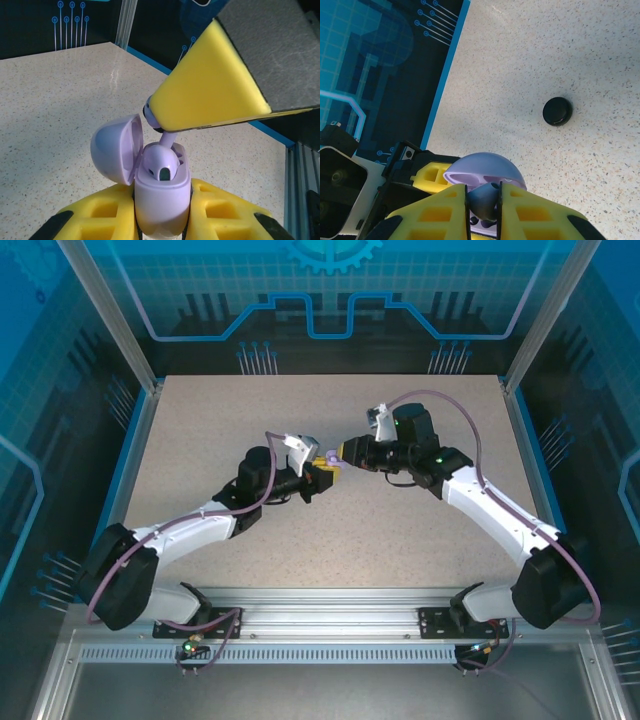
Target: Insert wireless bluetooth earbuds into charging case
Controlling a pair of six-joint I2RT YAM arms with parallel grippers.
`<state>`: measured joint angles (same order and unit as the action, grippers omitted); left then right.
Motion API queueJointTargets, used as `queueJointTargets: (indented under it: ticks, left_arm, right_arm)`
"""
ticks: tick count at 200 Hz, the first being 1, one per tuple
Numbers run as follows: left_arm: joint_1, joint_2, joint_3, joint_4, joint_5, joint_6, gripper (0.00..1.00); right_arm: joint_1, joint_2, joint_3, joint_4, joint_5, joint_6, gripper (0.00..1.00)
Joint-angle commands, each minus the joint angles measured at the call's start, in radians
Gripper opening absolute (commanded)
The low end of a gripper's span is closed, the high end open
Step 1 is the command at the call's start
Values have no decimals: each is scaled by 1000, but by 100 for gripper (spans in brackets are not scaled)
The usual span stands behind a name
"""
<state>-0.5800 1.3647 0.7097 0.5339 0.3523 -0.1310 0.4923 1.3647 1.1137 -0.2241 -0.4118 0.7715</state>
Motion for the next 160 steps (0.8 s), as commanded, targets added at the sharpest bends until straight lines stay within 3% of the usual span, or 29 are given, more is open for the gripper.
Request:
queueJointTargets:
  ticks: [1,160]
  left_arm:
    - [-9,-30,32,-2,20,46,1]
    - [-10,-41,44,0,-44,61,1]
  right_arm:
    - [21,16,40,-10,-44,13,19]
    - [25,4,63,-42,-78,7,19]
